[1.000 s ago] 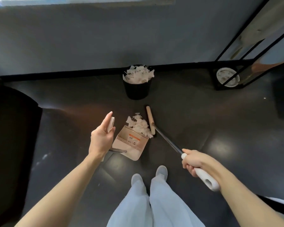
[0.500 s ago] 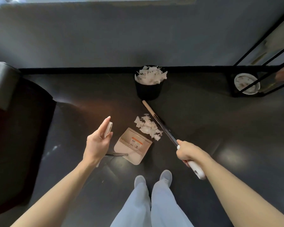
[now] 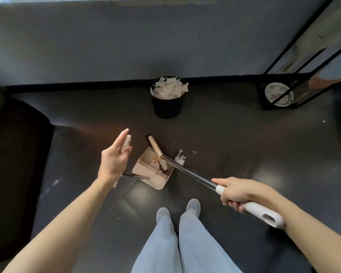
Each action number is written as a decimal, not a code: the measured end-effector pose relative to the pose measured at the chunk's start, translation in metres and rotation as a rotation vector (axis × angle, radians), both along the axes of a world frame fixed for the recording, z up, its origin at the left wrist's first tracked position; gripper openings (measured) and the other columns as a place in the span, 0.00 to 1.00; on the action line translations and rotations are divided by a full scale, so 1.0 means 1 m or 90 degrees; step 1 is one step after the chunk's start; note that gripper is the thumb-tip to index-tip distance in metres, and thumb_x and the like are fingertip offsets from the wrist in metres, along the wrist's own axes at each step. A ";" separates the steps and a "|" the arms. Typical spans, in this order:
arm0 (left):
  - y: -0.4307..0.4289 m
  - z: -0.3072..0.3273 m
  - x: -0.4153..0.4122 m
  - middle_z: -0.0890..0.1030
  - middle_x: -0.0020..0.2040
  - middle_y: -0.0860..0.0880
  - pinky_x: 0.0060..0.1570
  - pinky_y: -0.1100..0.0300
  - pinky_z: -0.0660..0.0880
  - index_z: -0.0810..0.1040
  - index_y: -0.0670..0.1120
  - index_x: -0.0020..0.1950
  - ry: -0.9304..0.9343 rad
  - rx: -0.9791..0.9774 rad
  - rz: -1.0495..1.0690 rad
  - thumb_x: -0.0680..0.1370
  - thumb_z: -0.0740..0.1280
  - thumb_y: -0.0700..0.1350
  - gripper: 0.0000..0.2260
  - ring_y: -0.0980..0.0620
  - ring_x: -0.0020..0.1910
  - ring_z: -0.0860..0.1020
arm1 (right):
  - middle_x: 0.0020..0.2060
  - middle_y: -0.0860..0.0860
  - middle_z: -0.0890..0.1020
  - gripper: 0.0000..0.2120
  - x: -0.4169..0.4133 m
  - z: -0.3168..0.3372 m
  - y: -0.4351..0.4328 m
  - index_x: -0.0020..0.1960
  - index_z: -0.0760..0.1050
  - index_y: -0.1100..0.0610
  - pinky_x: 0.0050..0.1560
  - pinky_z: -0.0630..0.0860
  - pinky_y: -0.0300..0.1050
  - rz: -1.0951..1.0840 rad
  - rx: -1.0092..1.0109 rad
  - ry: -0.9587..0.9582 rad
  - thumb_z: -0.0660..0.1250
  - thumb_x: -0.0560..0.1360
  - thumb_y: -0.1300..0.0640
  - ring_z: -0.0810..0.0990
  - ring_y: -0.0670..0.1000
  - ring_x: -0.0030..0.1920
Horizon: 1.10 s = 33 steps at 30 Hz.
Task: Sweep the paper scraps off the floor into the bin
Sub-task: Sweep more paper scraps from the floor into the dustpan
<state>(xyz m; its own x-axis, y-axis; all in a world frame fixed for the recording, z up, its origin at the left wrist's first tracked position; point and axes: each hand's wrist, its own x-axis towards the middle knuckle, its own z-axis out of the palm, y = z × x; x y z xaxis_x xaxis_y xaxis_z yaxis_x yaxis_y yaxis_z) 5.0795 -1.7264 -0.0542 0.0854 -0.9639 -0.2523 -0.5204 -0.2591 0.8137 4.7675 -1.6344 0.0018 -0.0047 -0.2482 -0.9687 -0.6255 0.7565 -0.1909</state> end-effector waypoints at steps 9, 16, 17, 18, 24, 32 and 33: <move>0.009 0.003 -0.005 0.79 0.62 0.49 0.57 0.59 0.76 0.69 0.61 0.70 -0.014 -0.002 -0.107 0.78 0.67 0.39 0.25 0.44 0.60 0.78 | 0.35 0.52 0.74 0.37 -0.013 0.005 0.032 0.78 0.53 0.42 0.26 0.71 0.39 0.009 -0.062 0.082 0.58 0.74 0.67 0.71 0.48 0.29; 0.011 -0.004 -0.011 0.79 0.62 0.51 0.54 0.67 0.70 0.68 0.61 0.71 -0.071 -0.016 -0.180 0.78 0.67 0.40 0.26 0.56 0.59 0.77 | 0.58 0.57 0.76 0.36 -0.020 -0.032 0.029 0.79 0.48 0.48 0.25 0.73 0.39 0.109 -0.083 0.220 0.56 0.75 0.65 0.78 0.52 0.31; 0.012 -0.007 -0.011 0.79 0.62 0.50 0.55 0.65 0.70 0.68 0.61 0.71 -0.071 -0.015 -0.187 0.78 0.67 0.39 0.26 0.54 0.60 0.77 | 0.62 0.58 0.75 0.36 -0.017 -0.037 0.030 0.79 0.47 0.50 0.27 0.74 0.39 0.120 -0.074 0.228 0.56 0.75 0.65 0.79 0.53 0.34; 0.013 -0.009 -0.010 0.79 0.62 0.49 0.57 0.64 0.70 0.68 0.60 0.71 -0.072 -0.017 -0.191 0.78 0.67 0.39 0.26 0.52 0.61 0.77 | 0.65 0.58 0.74 0.37 -0.013 -0.042 0.030 0.79 0.47 0.51 0.32 0.77 0.41 0.130 -0.064 0.226 0.57 0.75 0.65 0.81 0.54 0.39; 0.015 -0.006 -0.017 0.81 0.58 0.47 0.55 0.63 0.71 0.72 0.54 0.70 -0.093 -0.050 -0.164 0.77 0.68 0.38 0.23 0.50 0.57 0.79 | 0.64 0.58 0.74 0.36 0.027 -0.056 0.041 0.79 0.48 0.53 0.49 0.76 0.46 0.086 -0.018 0.123 0.59 0.75 0.62 0.75 0.53 0.48; 0.019 -0.005 -0.025 0.81 0.57 0.48 0.51 0.62 0.72 0.71 0.55 0.70 -0.105 -0.055 -0.166 0.78 0.67 0.40 0.23 0.50 0.55 0.80 | 0.29 0.52 0.73 0.31 0.008 -0.019 0.028 0.75 0.61 0.44 0.23 0.67 0.34 -0.193 0.023 -0.042 0.58 0.75 0.66 0.68 0.44 0.24; 0.020 -0.005 -0.024 0.81 0.57 0.47 0.50 0.62 0.72 0.71 0.55 0.70 -0.104 -0.059 -0.164 0.78 0.67 0.40 0.23 0.50 0.54 0.80 | 0.25 0.50 0.72 0.31 0.003 -0.009 0.027 0.74 0.62 0.45 0.21 0.65 0.33 -0.212 0.024 -0.052 0.57 0.76 0.67 0.66 0.43 0.22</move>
